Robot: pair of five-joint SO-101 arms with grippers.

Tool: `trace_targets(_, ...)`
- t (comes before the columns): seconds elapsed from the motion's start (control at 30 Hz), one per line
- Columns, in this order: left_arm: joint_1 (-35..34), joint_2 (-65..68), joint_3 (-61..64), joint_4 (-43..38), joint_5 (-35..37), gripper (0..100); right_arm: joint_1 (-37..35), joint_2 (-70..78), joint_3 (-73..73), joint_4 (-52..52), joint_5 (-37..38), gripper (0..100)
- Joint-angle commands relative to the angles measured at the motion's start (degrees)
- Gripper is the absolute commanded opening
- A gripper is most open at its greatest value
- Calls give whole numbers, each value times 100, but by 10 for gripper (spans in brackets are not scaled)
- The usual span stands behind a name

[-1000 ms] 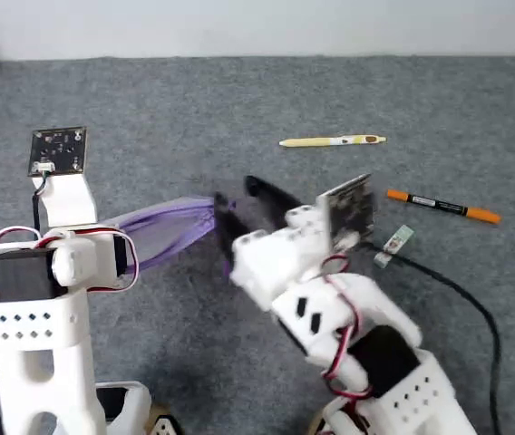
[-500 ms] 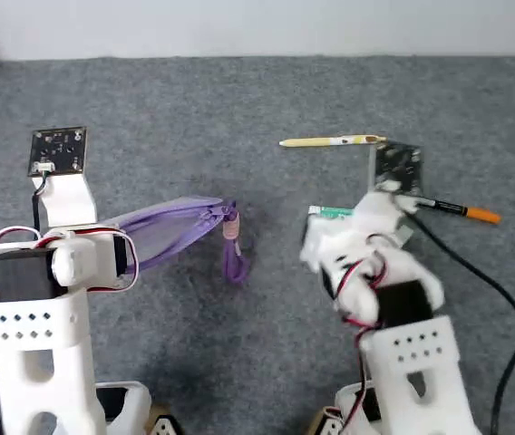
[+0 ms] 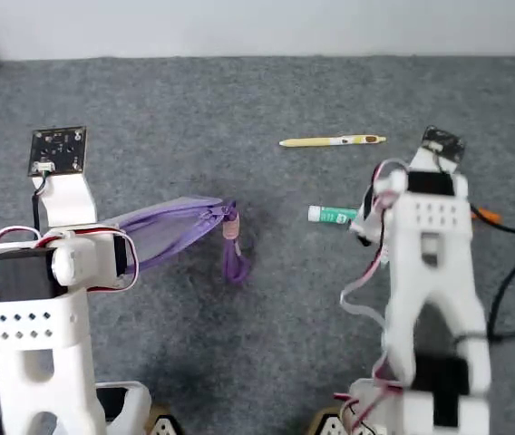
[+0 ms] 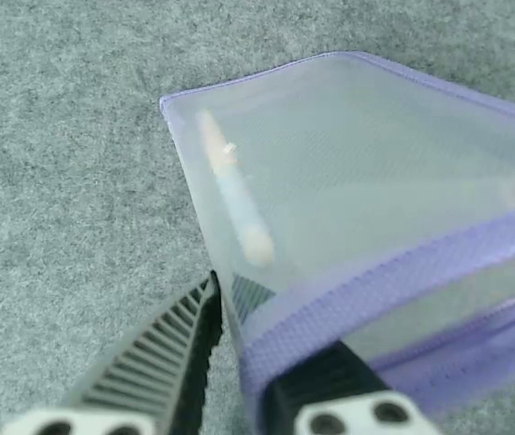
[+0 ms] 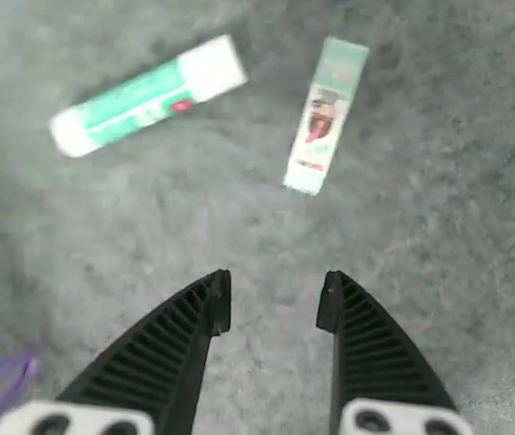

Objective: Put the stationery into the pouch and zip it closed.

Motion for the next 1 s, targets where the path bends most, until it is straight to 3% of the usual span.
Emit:
trace_targets(0.0,62,79,-136,-105,35,12,286,936,-1081,136,-88,159)
trace_targets(0.57,70,88,-136,-114,26,12,664,4145,-3569,101,-44,157)
trace_targets(0.87,88,88,-136,-114,26,12,716,4286,-3851,145,343,153)
trace_targets(0.97,88,88,-136,-114,26,12,769,4119,-3851,145,369,85)
